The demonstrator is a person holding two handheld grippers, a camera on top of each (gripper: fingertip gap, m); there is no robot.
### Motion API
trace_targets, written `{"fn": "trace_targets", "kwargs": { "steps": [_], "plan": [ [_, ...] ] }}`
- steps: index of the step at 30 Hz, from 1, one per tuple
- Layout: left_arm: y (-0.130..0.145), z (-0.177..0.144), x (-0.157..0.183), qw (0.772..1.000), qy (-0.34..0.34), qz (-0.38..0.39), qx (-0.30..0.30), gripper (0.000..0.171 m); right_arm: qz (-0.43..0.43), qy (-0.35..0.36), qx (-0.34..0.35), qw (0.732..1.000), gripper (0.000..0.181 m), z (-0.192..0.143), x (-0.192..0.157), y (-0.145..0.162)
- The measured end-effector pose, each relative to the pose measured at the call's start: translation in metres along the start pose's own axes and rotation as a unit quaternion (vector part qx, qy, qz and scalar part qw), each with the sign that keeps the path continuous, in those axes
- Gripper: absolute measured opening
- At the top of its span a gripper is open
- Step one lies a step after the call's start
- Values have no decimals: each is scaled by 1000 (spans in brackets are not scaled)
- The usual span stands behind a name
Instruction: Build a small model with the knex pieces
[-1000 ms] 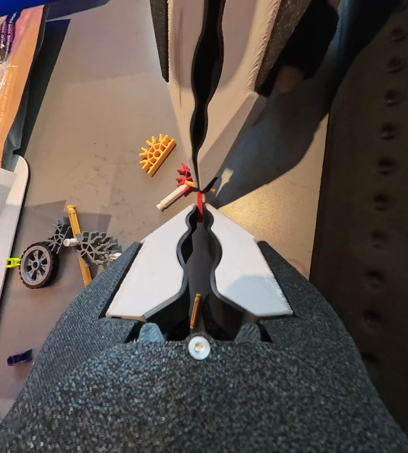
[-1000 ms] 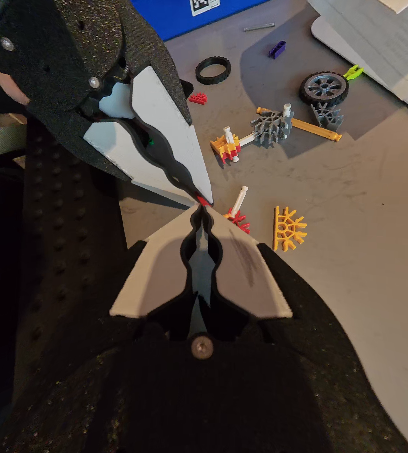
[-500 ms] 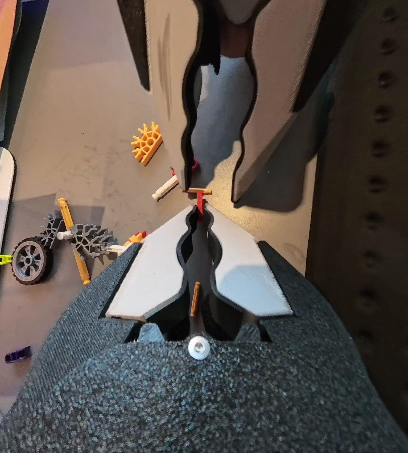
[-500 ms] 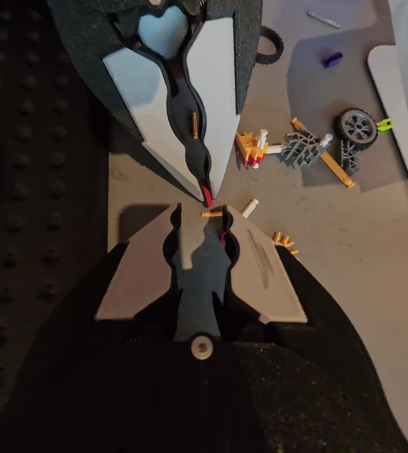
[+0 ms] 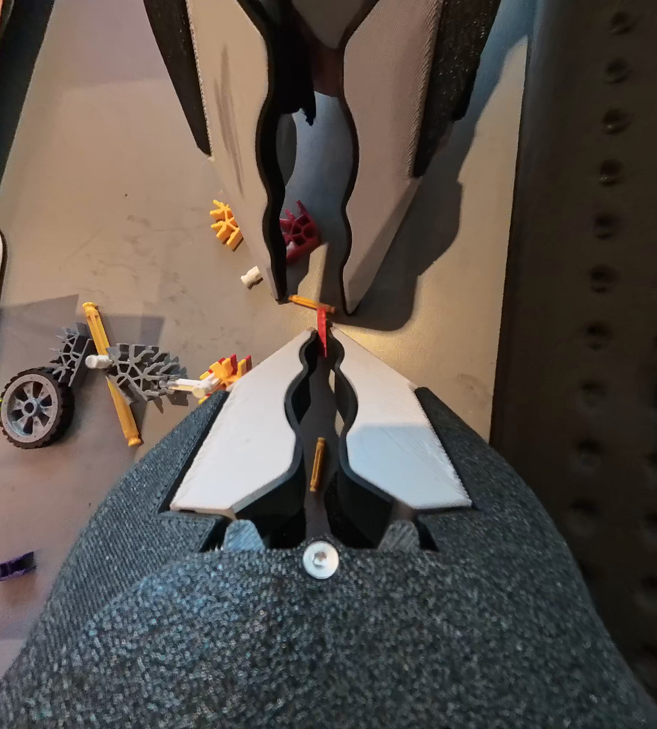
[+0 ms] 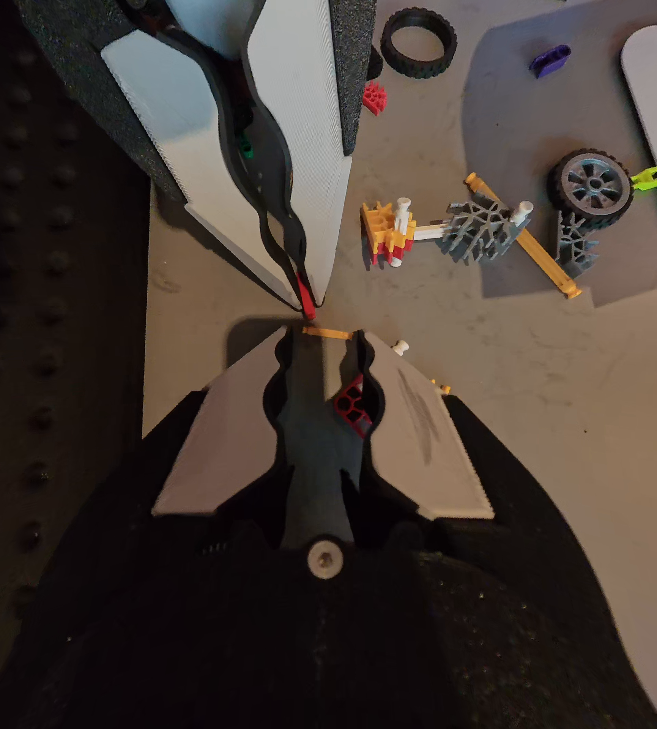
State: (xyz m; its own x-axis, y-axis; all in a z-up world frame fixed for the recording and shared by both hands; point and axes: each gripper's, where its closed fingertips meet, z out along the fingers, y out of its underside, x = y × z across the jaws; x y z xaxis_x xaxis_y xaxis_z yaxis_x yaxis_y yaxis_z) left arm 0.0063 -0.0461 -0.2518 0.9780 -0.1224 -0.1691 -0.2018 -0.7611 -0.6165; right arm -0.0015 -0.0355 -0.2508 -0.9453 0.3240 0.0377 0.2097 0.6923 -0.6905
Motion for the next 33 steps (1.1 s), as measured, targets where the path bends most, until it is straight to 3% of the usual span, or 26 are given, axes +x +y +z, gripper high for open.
{"fn": "trace_targets", "kwargs": {
  "steps": [10, 19, 33],
  "plan": [
    [5, -4, -1, 1000, 16, 10, 0, 2, 42, 23, 17, 999, 24, 1, 4, -2],
    [7, -6, 3, 998, 55, 6, 7, 2, -32, -3, 73, 997, 24, -2, -17, -22],
    [8, -7, 3, 995, 93, -17, 21, 2, -37, -21, 71, 997, 24, 1, -12, -21]
  ]
}}
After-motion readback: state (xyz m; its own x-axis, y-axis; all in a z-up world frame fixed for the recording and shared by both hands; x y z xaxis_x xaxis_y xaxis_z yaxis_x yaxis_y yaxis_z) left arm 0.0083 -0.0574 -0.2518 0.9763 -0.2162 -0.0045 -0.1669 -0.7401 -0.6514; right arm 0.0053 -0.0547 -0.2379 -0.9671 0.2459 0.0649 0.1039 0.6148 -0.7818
